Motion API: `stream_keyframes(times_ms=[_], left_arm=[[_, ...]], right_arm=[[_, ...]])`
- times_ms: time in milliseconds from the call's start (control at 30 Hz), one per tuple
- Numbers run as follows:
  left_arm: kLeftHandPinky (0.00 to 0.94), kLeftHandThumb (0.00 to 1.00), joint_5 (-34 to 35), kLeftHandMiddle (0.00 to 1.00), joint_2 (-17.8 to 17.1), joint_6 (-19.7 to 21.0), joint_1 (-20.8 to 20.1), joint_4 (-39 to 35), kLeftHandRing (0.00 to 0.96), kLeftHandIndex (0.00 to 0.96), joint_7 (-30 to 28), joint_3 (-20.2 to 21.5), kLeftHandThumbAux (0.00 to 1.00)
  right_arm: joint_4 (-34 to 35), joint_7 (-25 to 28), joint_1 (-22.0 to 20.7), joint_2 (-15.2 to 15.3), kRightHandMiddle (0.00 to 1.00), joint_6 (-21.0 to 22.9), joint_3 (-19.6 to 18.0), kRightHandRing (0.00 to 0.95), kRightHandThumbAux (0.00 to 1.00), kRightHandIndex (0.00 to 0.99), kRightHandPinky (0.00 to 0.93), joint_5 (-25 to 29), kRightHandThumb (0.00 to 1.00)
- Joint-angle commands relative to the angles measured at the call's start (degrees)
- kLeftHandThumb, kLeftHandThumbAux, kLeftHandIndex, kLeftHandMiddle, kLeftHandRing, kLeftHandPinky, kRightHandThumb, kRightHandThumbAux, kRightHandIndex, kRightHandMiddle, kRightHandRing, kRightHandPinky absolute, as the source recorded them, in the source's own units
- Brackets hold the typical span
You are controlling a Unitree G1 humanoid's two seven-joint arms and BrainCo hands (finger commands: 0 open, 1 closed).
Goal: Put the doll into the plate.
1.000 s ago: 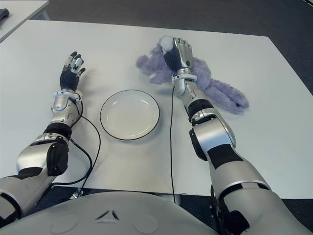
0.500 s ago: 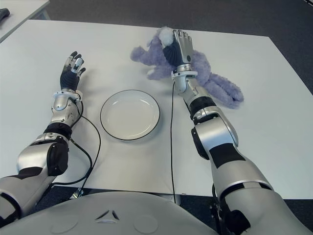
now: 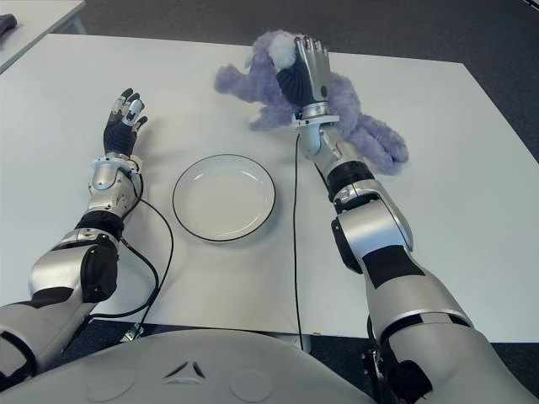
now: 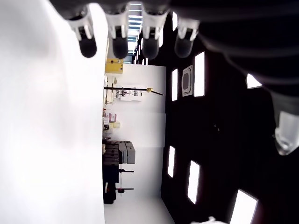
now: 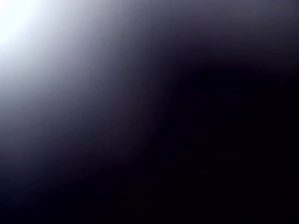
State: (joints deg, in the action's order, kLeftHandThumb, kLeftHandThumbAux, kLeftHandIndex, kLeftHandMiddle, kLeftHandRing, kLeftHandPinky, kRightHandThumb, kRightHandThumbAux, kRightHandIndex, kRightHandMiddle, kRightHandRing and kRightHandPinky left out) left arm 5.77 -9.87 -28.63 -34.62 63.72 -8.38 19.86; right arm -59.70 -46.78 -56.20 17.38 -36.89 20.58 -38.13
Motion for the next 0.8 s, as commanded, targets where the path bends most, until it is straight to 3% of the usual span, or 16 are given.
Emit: stream_keyframes(times_ms=[33, 300, 800], left_arm=[[0.0, 0.0, 1.36, 0.069, 6.0, 4.63, 13.62, 10.33, 0.02, 0.015, 0.22, 0.72, 0.484], [0.0, 0.0, 1.59, 0.073, 6.14, 4.8, 13.51, 10.42, 0.019, 0.022, 0.15, 0.95, 0.494], [0.0, 0.0, 1.1, 0.066, 6.35, 4.99, 13.42, 10.55, 0.015, 0.03, 1.3, 0.62, 0.494]], right_arm=[[5.02, 0.75, 1.59, 0.9, 0.808, -0.98, 0.97, 0.827, 0.622, 0.758, 0.809, -1.66, 0.907], [12.22, 1.83, 4.36, 1.23, 0.812, -0.14, 1.84, 0.832, 0.637, 0.763, 0.809, -3.37, 0.888], [26.69, 9.98, 11.54, 1.07, 0.847, 1.06, 1.39, 0.86, 0.668, 0.782, 0.859, -3.08, 0.808]])
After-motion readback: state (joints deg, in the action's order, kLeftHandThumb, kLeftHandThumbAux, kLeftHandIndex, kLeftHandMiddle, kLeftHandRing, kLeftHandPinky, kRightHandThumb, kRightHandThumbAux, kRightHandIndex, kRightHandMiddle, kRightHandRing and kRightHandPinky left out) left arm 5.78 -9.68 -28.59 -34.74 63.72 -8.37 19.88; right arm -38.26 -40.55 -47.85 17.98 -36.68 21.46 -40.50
